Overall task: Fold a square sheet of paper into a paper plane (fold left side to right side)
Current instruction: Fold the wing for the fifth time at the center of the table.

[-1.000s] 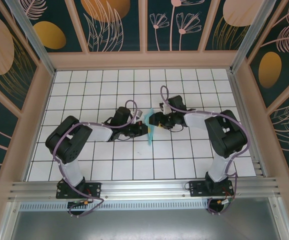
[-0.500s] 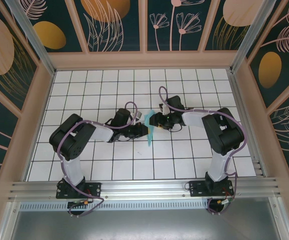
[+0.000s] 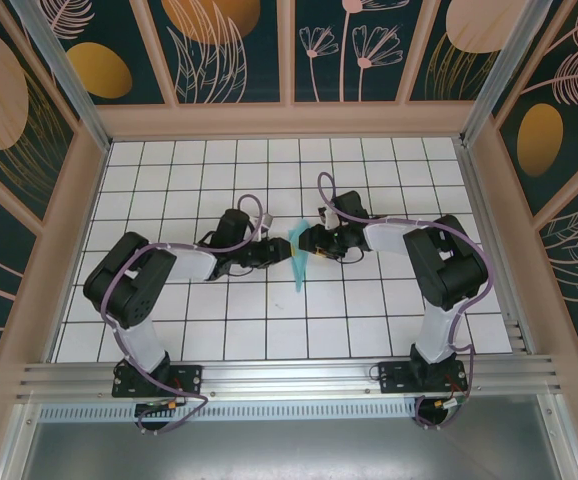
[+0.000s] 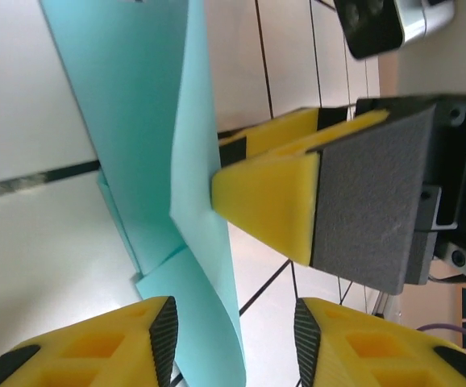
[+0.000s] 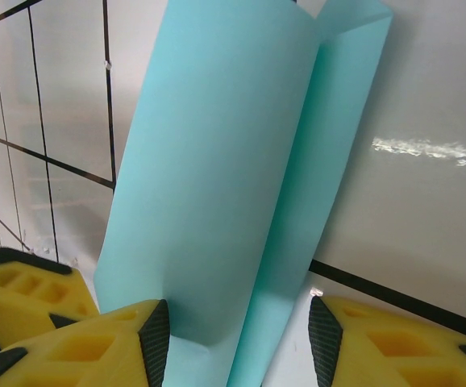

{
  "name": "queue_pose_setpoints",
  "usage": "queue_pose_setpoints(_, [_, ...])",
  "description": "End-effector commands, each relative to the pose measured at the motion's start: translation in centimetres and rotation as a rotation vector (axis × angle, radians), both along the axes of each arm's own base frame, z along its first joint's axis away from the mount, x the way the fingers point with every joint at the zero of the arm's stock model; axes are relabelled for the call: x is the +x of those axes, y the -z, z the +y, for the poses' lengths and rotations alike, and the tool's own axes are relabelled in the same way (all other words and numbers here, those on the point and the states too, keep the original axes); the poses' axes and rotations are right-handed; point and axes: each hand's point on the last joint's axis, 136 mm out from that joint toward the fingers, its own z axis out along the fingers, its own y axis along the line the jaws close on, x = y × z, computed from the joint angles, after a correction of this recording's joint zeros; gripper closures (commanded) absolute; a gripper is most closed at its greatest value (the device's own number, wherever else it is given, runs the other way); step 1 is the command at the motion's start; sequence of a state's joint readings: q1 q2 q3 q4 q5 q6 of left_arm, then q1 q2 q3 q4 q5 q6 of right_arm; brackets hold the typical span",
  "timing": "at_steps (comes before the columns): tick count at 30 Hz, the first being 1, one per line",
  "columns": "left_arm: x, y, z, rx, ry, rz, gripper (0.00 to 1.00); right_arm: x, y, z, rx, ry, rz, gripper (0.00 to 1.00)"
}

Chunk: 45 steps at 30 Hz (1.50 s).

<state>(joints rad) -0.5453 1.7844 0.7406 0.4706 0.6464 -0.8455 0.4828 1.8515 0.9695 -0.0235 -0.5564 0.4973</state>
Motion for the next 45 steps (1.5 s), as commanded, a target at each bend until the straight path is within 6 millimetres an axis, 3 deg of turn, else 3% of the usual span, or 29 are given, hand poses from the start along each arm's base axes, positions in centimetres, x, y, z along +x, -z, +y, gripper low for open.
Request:
queue_pose_setpoints(1, [0.6,-0.1,0.1,0.011,0.018,-0.010,0.55,-0.2,1.7,-0.2,-0.048,0.006,0.034,0.48])
queue_pose_setpoints(5, [1.2,0.5,-0.4,0.018,0.028,0.000,0.57,-0.3,1.8,-0.1,-0.050,0.003,0.038,0.48])
queue_pose_setpoints(14, [3.0,1.5,-1.0,0.069,0.038,-0.006,0.83,-0.4,1.7,-0.1,-0.051,-0.004,0.036,0.48])
queue_pose_setpoints(20, [3.5,2.6,-1.3,0.098,0.051,0.000,0.91,-0.2,0.4,-0.2,-0.035,-0.006,-0.005,0.46])
queue_pose_setpoints(22, [3.3,3.6,-1.0,0.122,0.056,0.016,0.92,-0.1,-0.1,-0.2,-0.026,-0.009,-0.021,0.45])
queue_pose_setpoints(23, [4.0,2.9,-1.4,0.116,0.059,-0.006,0.92,-0.1,-0.4,-0.2,-0.024,-0.008,-0.026,0.44])
queue_pose_setpoints(37, [4.5,4.3,-1.7,0.151,0.088,-0.011,0.92,-0.3,-1.2,-2.4,-0.045,0.026,-0.052,0.43])
queue_pose_setpoints(45, [4.7,5.1,-1.3,0.182,0.078,-0.006,0.93,-0.9,-4.0,-2.0,0.067,0.027,-0.084,0.47])
